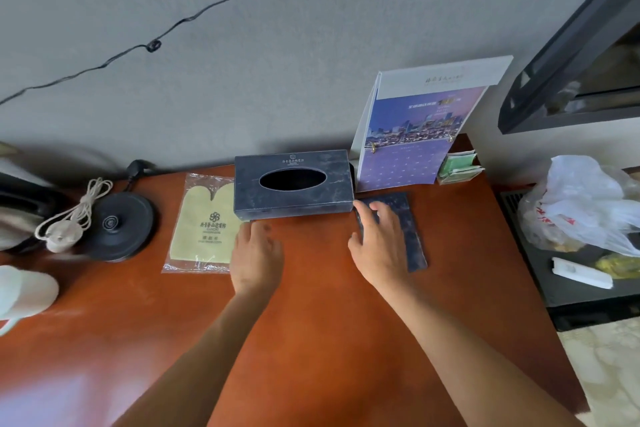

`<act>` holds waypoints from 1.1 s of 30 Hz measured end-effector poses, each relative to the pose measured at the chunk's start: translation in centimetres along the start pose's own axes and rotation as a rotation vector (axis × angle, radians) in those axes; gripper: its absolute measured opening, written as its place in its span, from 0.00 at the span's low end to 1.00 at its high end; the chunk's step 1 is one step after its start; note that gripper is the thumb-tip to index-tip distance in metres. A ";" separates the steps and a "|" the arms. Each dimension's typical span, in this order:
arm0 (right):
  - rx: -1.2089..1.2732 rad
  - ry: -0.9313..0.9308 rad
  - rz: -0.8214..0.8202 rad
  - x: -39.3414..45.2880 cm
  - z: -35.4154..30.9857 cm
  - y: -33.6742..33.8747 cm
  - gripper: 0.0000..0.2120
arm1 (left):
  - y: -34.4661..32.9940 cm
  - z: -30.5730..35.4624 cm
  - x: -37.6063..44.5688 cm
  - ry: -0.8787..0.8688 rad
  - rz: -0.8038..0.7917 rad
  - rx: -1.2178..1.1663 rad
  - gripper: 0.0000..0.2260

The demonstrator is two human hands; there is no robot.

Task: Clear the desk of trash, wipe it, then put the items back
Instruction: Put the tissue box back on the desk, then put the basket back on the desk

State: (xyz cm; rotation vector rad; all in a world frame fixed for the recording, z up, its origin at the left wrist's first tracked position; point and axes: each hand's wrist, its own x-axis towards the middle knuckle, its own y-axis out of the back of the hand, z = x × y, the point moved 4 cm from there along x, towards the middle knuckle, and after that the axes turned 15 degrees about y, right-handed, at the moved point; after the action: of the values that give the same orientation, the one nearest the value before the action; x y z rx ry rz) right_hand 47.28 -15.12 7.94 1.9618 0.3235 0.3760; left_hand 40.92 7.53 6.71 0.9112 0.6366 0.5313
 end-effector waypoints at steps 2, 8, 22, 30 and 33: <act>-0.041 0.174 -0.040 2.2 -3.2 -1.1 0.33 | 0.8 -2.9 2.7 0.011 -0.016 0.258 0.18; -0.220 0.365 -0.315 7.0 -7.7 -4.9 0.41 | -0.6 -6.9 6.0 0.017 -0.206 0.604 0.26; -0.233 0.310 -0.321 7.8 -6.7 -4.4 0.37 | 0.5 -7.2 8.5 0.292 -0.176 0.483 0.27; -0.271 0.292 -0.355 8.0 -6.9 -4.7 0.37 | 0.7 -7.3 8.4 0.280 -0.187 0.501 0.28; -0.309 0.322 -0.303 7.3 -7.2 -4.6 0.34 | 1.4 -7.0 7.6 0.269 -0.173 0.489 0.30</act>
State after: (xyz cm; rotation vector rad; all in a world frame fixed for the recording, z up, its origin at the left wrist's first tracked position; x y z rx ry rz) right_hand 50.81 -4.46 7.31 1.5190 0.7167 0.5106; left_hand 41.13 17.15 2.63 1.2383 1.1096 0.3478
